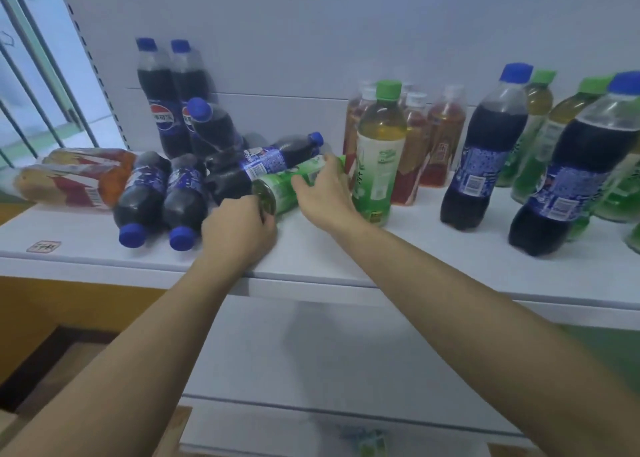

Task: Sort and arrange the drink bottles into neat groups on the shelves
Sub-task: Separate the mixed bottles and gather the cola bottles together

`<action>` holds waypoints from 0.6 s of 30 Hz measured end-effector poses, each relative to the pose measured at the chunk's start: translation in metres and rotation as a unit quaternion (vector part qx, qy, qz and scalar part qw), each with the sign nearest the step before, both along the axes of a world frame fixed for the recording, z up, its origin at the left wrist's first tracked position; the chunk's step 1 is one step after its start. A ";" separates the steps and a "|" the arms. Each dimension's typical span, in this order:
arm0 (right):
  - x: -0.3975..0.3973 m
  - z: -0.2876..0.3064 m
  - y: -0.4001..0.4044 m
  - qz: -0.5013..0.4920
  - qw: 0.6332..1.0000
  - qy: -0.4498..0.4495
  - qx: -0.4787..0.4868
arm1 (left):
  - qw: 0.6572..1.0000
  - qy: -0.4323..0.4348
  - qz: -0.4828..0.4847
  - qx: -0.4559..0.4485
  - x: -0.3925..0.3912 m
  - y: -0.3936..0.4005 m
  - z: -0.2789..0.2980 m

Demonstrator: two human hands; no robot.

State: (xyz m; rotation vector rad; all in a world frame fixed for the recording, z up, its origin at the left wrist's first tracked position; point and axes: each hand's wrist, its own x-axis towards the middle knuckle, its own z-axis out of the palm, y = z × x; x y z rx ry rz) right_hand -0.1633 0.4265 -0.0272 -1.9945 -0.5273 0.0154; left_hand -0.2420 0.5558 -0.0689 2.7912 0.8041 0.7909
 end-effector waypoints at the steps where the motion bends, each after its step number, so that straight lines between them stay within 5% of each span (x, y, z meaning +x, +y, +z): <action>1: 0.004 0.001 0.011 -0.042 0.995 0.075 0.058 | 1.000 0.012 -0.013 0.008 0.000 0.001 -0.001; 6: 0.027 0.002 0.049 -0.168 0.948 0.208 0.170 | 1.000 0.003 0.020 -0.006 -0.004 -0.001 -0.001; 18: 0.036 0.002 0.057 -0.179 0.973 0.115 0.087 | 0.991 -0.031 0.083 -0.096 -0.004 0.006 -0.001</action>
